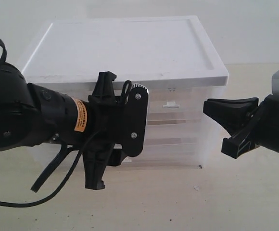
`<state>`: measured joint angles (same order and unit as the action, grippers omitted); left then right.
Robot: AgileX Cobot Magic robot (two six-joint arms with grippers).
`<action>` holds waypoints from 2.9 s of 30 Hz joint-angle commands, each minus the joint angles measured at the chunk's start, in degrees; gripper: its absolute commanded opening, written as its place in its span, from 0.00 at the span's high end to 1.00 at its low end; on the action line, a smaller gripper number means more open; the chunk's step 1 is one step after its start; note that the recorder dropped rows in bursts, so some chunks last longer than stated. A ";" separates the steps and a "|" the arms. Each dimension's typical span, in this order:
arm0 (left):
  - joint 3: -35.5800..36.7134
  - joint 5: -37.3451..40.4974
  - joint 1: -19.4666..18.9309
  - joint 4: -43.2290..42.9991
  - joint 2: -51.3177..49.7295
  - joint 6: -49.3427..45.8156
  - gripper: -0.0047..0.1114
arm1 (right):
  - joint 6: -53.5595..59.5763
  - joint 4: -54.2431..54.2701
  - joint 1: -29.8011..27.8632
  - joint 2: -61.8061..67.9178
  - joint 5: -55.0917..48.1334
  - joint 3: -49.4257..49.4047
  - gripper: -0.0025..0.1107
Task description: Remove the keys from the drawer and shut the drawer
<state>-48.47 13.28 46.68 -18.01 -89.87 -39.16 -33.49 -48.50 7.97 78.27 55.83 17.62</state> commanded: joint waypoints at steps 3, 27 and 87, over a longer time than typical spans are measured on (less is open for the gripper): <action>1.60 12.93 2.04 4.09 -1.43 2.34 0.49 | -0.02 -0.09 0.07 0.13 0.07 0.32 0.98; 1.85 20.63 5.82 9.23 6.83 2.31 0.92 | -1.01 -1.20 0.07 0.13 0.39 0.32 0.98; 0.70 8.01 6.99 -13.32 5.01 84.43 0.49 | -1.64 -1.45 0.07 0.13 1.27 0.32 0.98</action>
<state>-47.44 23.18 54.38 -27.52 -83.35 39.55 -34.93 -49.83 8.10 78.27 57.14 17.62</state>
